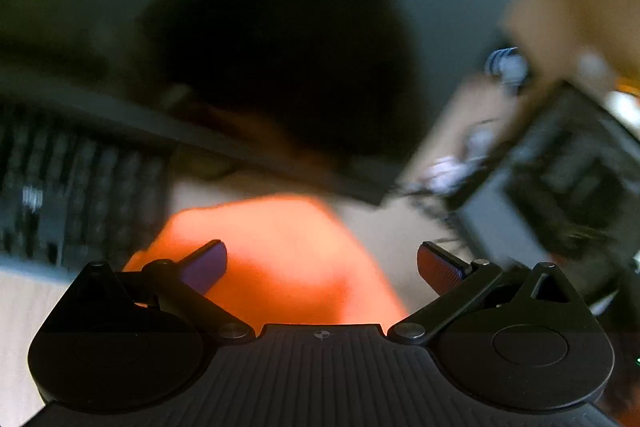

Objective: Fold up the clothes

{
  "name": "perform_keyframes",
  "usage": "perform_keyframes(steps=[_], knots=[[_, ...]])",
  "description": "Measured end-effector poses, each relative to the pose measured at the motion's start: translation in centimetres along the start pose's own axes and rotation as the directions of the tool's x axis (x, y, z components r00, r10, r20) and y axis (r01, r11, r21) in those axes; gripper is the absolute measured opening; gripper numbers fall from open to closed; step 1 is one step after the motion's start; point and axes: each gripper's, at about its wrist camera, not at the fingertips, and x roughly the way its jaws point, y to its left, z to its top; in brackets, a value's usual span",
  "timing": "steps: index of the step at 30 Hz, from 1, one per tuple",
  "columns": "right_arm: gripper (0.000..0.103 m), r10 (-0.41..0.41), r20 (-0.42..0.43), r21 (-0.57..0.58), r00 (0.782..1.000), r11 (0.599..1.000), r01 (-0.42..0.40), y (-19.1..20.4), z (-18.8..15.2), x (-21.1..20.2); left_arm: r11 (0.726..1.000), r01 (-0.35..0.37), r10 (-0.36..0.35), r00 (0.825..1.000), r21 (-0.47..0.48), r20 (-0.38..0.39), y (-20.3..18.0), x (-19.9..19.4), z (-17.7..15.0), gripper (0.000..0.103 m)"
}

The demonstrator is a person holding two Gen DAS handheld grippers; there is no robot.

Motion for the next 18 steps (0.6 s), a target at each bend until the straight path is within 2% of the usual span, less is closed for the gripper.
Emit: perform_keyframes(steps=[2, 3, 7, 13, 16, 18], knots=[[0.103, 0.07, -0.045, 0.04, 0.997, 0.997, -0.069, 1.2, -0.8, 1.2, 0.999, -0.011, 0.01, 0.999, -0.04, -0.035, 1.5, 2.4, 0.1, 0.103], [0.103, 0.075, -0.054, 0.05, 0.996, 0.996, -0.072, 1.8, -1.3, 1.6, 0.998, -0.017, 0.014, 0.999, -0.06, -0.052, 2.2, 3.7, 0.1, 0.103], [0.103, 0.085, -0.013, 0.033, 0.996, 0.996, -0.085, 1.7, -1.1, 0.0, 0.998, 0.003, -0.008, 0.998, -0.066, -0.065, 2.0, 3.0, 0.7, 0.103], [0.103, -0.056, 0.053, 0.062, 0.997, 0.997, 0.053, -2.7, -1.4, -4.7, 0.995, -0.068, 0.07, 0.997, -0.072, 0.029, 1.8, -4.6, -0.1, 0.103], [0.103, -0.109, 0.009, 0.005, 0.994, 0.994, 0.109, -2.9, -2.9, -4.0, 0.995, -0.073, 0.075, 0.997, -0.075, 0.03, 1.1, -7.4, -2.5, 0.103], [0.103, -0.122, -0.005, -0.042, 0.992, 0.992, 0.122, -2.2, -3.3, -2.9, 0.995, -0.047, 0.047, 0.999, -0.093, 0.003, 0.7, -6.6, -3.6, 0.103]])
